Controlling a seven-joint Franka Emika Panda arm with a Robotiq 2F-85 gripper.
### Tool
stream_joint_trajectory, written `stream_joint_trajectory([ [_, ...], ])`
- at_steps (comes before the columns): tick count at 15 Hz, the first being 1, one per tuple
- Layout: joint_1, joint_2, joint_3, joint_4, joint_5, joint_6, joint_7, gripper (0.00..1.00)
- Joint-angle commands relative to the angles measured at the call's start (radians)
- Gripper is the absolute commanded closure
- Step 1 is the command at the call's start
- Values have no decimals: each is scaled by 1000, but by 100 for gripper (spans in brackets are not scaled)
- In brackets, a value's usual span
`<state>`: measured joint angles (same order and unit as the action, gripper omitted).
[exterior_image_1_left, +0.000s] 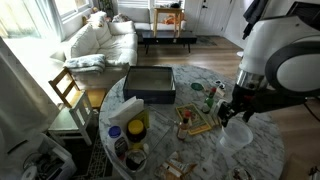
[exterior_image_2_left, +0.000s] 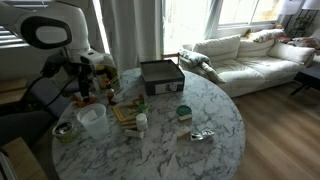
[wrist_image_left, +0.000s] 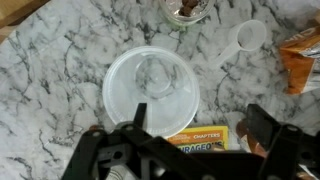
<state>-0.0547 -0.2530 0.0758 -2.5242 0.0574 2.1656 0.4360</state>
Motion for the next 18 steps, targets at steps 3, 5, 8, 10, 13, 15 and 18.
stream_joint_trajectory([
  [3, 35, 105, 25, -79, 6, 191, 83, 0],
  [5, 39, 149, 40, -82, -38, 240, 141, 25],
  [8, 48, 204, 50, -69, -150, 251, 232, 44],
  [10, 58, 228, 46, -58, -243, 233, 296, 59],
  [13, 72, 247, 40, -36, -374, 204, 386, 82],
  [15, 84, 249, 40, -18, -446, 179, 428, 97],
  [18, 104, 247, 47, 17, -538, 98, 465, 100],
])
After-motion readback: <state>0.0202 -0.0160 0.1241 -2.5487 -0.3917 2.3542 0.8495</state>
